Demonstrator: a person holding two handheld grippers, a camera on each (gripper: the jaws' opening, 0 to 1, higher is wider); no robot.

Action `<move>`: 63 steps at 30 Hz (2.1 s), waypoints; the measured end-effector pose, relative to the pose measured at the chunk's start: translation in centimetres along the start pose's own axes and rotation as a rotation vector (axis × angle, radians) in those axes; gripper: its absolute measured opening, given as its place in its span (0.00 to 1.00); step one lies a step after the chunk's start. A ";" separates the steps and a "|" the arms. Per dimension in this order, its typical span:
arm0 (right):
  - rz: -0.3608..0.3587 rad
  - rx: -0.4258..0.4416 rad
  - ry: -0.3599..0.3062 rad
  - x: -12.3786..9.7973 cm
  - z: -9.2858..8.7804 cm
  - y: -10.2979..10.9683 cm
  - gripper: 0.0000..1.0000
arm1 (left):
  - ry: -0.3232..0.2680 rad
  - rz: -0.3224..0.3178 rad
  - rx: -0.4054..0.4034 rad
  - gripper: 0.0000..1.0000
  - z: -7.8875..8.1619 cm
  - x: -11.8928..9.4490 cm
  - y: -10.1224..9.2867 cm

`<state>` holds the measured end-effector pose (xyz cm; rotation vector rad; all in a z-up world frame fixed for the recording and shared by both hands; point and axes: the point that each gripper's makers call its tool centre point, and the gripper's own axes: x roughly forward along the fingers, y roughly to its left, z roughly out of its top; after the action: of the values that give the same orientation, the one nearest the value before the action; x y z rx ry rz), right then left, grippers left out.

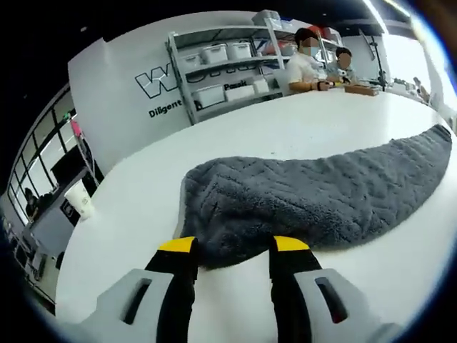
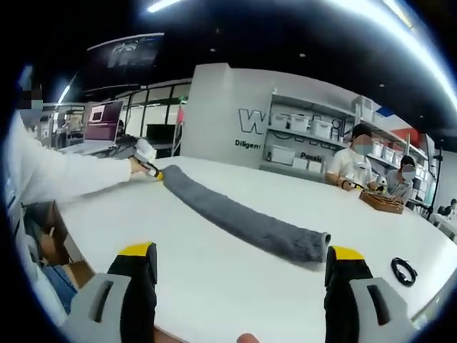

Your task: Open the folded towel by lifting each exposed corner and separating the folded layers until the towel lies flat within the target outline without major curled edges

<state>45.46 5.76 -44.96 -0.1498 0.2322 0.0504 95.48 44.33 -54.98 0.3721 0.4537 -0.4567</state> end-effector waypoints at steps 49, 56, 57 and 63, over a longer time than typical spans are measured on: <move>-0.001 -0.050 0.038 2.7 0.8 -1.6 0.97 | -0.291 -0.230 -0.173 1.00 -5.9 -32.1 -12.5; 0.020 -0.017 0.096 4.3 -0.7 -2.9 0.99 | -0.347 -0.169 -0.185 1.00 -5.1 -35.2 -13.4; 0.023 -0.010 0.107 4.5 -1.0 -3.1 0.99 | -0.354 -0.156 -0.187 1.00 -5.1 -35.6 -13.5; 0.033 0.006 0.177 6.6 -3.8 -5.2 0.99 | -0.373 -0.148 -0.171 1.00 -5.0 -37.0 -14.3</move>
<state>51.32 0.29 -49.42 -0.1441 0.4113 0.0688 56.99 46.99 -44.32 0.0828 0.1555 -0.6125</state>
